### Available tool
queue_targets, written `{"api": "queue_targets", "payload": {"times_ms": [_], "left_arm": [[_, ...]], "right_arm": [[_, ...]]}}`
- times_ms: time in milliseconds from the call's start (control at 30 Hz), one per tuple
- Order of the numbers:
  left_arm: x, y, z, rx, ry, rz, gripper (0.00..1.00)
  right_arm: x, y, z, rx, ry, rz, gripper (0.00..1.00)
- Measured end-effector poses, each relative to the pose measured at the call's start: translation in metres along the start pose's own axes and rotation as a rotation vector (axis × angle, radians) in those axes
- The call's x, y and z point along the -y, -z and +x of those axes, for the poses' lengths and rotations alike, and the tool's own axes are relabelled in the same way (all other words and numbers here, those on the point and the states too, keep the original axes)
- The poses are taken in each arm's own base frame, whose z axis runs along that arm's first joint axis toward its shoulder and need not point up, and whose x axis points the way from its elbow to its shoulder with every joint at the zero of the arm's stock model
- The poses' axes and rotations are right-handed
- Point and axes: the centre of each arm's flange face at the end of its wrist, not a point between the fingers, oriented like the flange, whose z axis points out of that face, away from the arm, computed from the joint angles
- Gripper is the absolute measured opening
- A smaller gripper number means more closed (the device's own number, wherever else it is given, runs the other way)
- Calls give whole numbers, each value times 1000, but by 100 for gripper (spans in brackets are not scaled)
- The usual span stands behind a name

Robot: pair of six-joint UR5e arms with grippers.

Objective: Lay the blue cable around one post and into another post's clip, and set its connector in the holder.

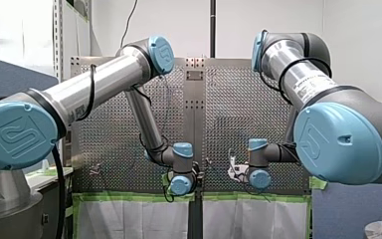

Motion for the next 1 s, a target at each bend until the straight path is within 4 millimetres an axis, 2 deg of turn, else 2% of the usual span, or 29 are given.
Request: {"api": "queue_targets", "payload": {"times_ms": [233,500,800,1000], "left_arm": [[4,2,1,1,-17,4,2],[12,-10,-4,6,-33,37,2],[6,-16,-5,-6,-51,45,2],[0,-27,-7,-4,-38,45,2]], "right_arm": [[-6,-9,5,21,4,-15,0],[-9,-15,9,24,5,-24,0],[-15,-19,11,9,4,-33,0],[-20,-21,12,8,19,-38,0]]}}
